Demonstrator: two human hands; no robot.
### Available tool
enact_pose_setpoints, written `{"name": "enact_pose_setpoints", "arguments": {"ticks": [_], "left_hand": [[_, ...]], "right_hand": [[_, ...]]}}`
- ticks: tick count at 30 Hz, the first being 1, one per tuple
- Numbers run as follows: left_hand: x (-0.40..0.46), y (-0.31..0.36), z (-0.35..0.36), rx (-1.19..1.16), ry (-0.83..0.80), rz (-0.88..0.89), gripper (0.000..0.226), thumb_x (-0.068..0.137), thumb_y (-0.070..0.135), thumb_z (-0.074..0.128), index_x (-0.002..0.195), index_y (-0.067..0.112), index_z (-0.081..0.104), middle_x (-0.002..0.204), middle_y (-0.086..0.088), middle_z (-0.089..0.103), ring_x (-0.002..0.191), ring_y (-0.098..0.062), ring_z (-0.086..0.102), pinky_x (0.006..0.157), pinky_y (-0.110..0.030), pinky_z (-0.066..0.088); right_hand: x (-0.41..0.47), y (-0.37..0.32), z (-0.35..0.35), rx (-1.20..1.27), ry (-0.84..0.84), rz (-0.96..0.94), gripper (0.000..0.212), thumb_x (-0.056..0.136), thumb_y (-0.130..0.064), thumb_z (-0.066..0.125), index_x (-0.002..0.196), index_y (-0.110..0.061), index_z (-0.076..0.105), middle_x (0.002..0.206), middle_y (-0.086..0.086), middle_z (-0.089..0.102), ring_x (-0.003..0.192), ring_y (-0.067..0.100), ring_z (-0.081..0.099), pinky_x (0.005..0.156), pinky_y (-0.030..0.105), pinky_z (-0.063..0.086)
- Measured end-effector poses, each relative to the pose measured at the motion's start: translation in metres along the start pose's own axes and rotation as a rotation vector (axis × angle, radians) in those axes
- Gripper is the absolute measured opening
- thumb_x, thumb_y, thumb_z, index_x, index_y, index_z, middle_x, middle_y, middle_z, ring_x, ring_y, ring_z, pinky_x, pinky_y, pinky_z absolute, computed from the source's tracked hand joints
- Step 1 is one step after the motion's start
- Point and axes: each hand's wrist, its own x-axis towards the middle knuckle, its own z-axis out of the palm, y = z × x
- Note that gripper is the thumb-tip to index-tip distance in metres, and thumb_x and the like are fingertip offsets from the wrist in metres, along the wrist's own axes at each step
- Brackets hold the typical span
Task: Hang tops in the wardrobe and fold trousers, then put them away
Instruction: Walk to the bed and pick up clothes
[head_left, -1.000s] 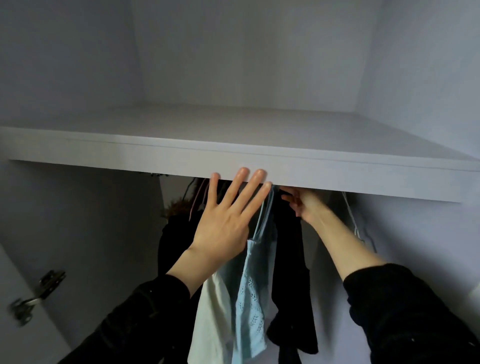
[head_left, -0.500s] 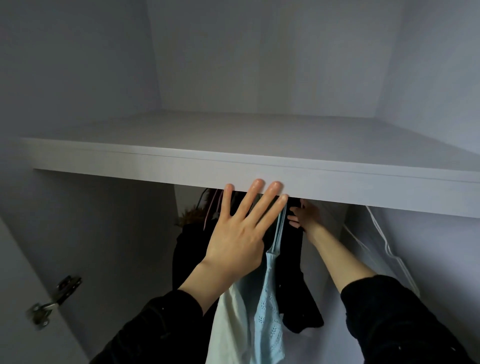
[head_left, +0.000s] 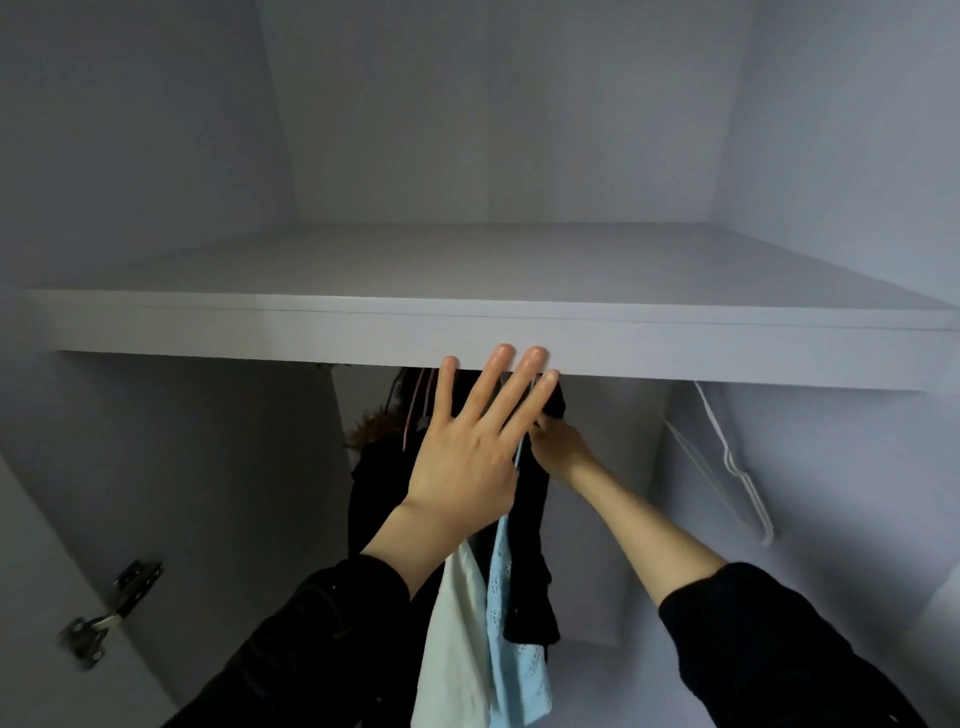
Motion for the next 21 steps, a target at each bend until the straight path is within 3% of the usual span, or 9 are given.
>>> {"name": "enact_pose_setpoints", "arguments": {"ticks": [3, 5, 7, 9, 12, 16, 21], "left_hand": [[-0.006, 0.0, -0.007, -0.092, -0.016, 0.011, 0.089, 0.069, 0.009, 0.059, 0.149, 0.012, 0.019, 0.156, -0.005, 0.008, 0.144, -0.028, 0.007, 0.113, -0.058, 0.008], [-0.02, 0.0, -0.008, -0.197, -0.046, -0.001, 0.082, 0.074, 0.006, 0.055, 0.148, 0.009, 0.021, 0.156, -0.007, 0.01, 0.144, -0.029, 0.006, 0.115, -0.053, 0.01], [-0.048, -0.001, -0.005, -0.318, -0.124, -0.075, 0.077, 0.08, 0.004, 0.05, 0.149, 0.012, 0.018, 0.157, -0.008, 0.011, 0.145, -0.027, 0.001, 0.117, -0.047, 0.005], [-0.086, -0.003, -0.002, -0.392, -0.226, -0.197, 0.07, 0.087, 0.006, 0.045, 0.15, 0.016, 0.015, 0.158, -0.007, 0.009, 0.145, -0.022, -0.007, 0.118, -0.041, -0.003], [-0.164, -0.004, 0.001, -0.439, -0.378, -0.372, 0.064, 0.093, 0.01, 0.042, 0.151, 0.017, 0.016, 0.158, -0.005, 0.008, 0.146, -0.021, -0.006, 0.117, -0.037, -0.004], [-0.284, -0.008, -0.024, -0.397, -0.558, -0.592, 0.057, 0.096, 0.015, 0.04, 0.149, 0.018, 0.022, 0.157, -0.004, 0.018, 0.145, -0.02, 0.012, 0.116, -0.034, 0.012], [-0.429, 0.003, -0.112, -0.29, -0.615, -1.042, 0.051, 0.094, 0.015, 0.043, 0.144, 0.018, 0.034, 0.148, -0.003, 0.038, 0.136, -0.018, 0.035, 0.108, -0.029, 0.029]], "right_hand": [[-0.036, 0.002, 0.009, 0.013, -0.007, -0.014, 0.047, 0.1, -0.013, 0.032, 0.146, -0.012, 0.029, 0.15, 0.01, 0.036, 0.133, 0.027, 0.039, 0.102, 0.029, 0.034], [-0.071, 0.002, 0.017, 0.074, 0.062, -0.059, 0.042, 0.097, -0.011, 0.038, 0.14, -0.011, 0.04, 0.145, 0.01, 0.042, 0.131, 0.027, 0.042, 0.102, 0.029, 0.035], [-0.107, -0.004, 0.034, 0.071, 0.082, -0.121, 0.04, 0.094, -0.008, 0.042, 0.133, -0.011, 0.048, 0.14, 0.01, 0.046, 0.125, 0.03, 0.046, 0.1, 0.034, 0.04], [-0.138, -0.009, 0.059, -0.043, 0.095, -0.165, 0.044, 0.094, -0.011, 0.043, 0.138, -0.013, 0.044, 0.148, 0.009, 0.036, 0.129, 0.029, 0.041, 0.103, 0.039, 0.038], [-0.178, -0.024, 0.099, -0.119, 0.087, -0.212, 0.044, 0.095, -0.015, 0.043, 0.139, -0.013, 0.042, 0.151, 0.004, 0.032, 0.132, 0.025, 0.037, 0.105, 0.036, 0.036], [-0.227, -0.062, 0.162, -0.062, -0.197, -0.339, 0.038, 0.099, -0.022, 0.039, 0.135, -0.013, 0.046, 0.15, 0.001, 0.031, 0.135, 0.02, 0.033, 0.106, 0.031, 0.032], [-0.3, -0.135, 0.227, -0.082, -0.564, -0.637, 0.038, 0.099, -0.023, 0.039, 0.135, -0.012, 0.046, 0.141, 0.003, 0.044, 0.128, 0.022, 0.042, 0.103, 0.03, 0.032]]}}
